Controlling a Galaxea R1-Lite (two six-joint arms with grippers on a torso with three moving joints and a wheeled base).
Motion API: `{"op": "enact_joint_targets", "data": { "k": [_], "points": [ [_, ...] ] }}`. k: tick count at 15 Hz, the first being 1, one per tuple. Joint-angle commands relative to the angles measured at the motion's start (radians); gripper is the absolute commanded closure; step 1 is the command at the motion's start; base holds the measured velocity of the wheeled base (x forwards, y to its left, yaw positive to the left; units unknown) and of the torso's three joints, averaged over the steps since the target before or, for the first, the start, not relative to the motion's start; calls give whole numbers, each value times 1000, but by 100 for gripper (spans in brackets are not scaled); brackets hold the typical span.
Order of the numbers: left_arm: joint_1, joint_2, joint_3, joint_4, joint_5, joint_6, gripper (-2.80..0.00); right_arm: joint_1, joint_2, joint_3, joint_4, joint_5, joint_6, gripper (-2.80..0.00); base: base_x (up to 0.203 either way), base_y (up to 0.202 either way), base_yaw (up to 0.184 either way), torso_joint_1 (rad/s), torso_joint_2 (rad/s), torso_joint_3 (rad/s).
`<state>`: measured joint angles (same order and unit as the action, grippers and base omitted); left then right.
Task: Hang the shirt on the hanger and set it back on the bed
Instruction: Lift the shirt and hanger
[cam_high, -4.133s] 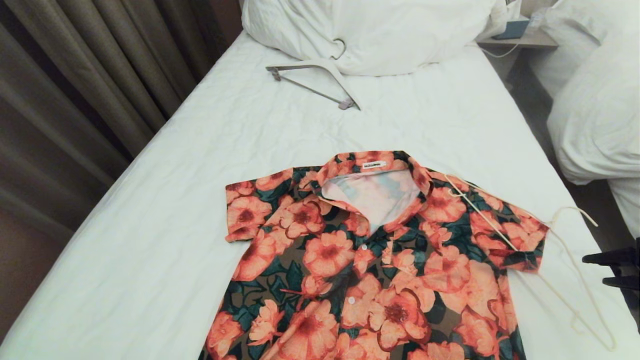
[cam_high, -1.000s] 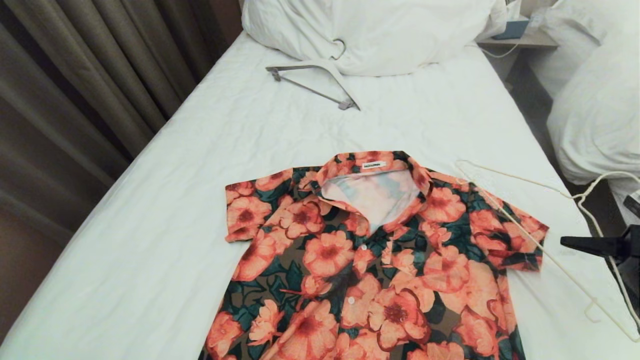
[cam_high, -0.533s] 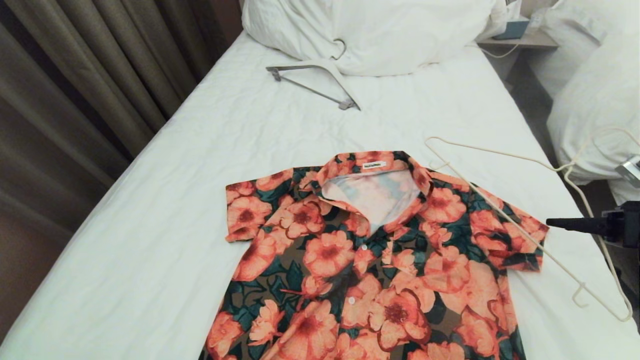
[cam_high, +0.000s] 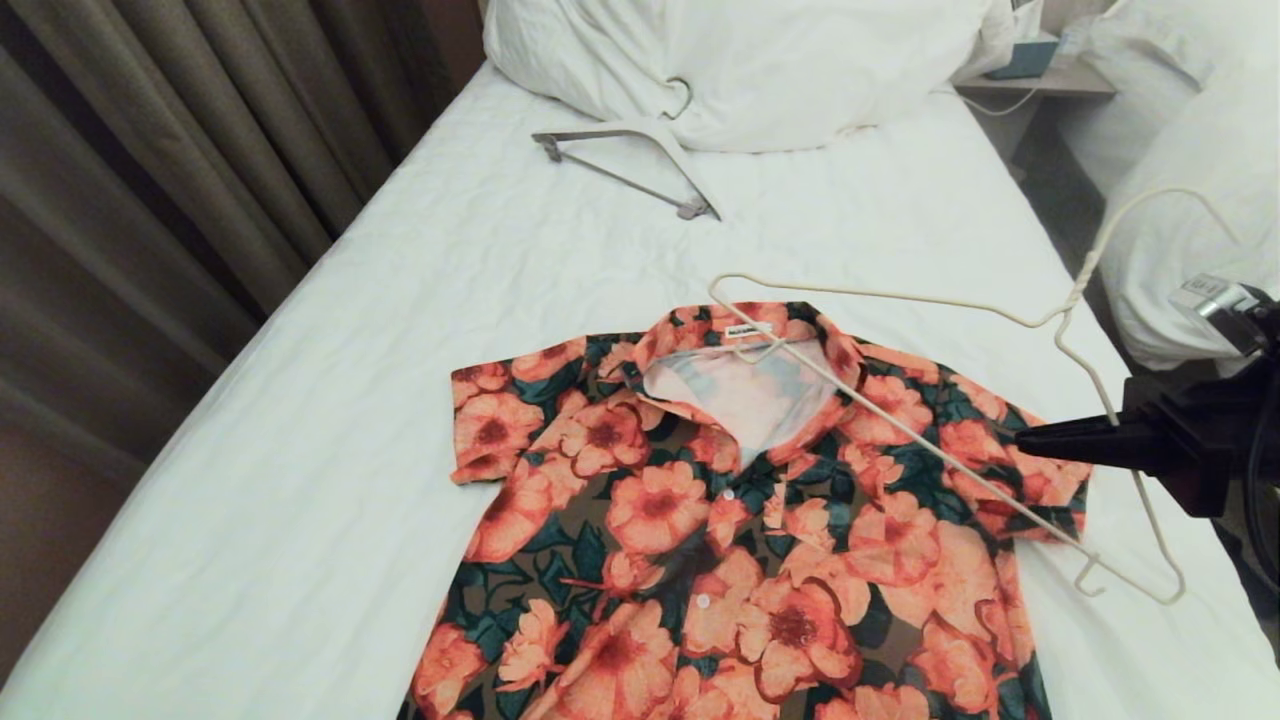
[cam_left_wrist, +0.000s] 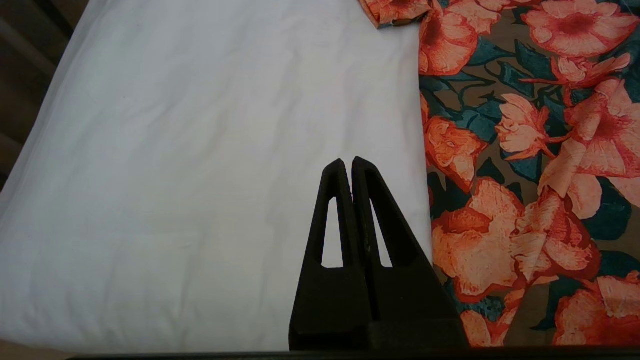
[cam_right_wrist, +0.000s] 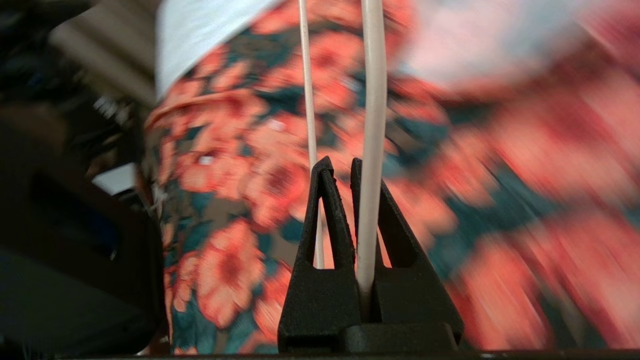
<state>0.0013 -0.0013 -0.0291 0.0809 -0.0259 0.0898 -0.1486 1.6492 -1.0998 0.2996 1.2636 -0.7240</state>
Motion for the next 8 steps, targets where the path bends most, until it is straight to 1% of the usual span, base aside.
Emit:
{"op": "enact_joint_targets", "data": {
  "k": [1,3,4,5,8],
  "points": [
    [0,1,0,0,0,1,0,53,-50,3,1,7,-28,0,0,0,0,0,0,0],
    [0,1,0,0,-1,3,0,102,-57,-1,0,-1,-72,0,0,0,0,0,0,0],
    [0,1,0,3,-17,13,0,116,-57,-4,-13,-9,-86,0,0,0,0,0,0,0],
    [-1,1,-1,4,-33,29,0,118,-56,-3,-47,-10,-103,0,0,0,0,0,0,0],
    [0,1,2,0,-32,27,0,113,-49,6,-146,-6,-120,0,0,0,0,0,0,0]
  ]
}}
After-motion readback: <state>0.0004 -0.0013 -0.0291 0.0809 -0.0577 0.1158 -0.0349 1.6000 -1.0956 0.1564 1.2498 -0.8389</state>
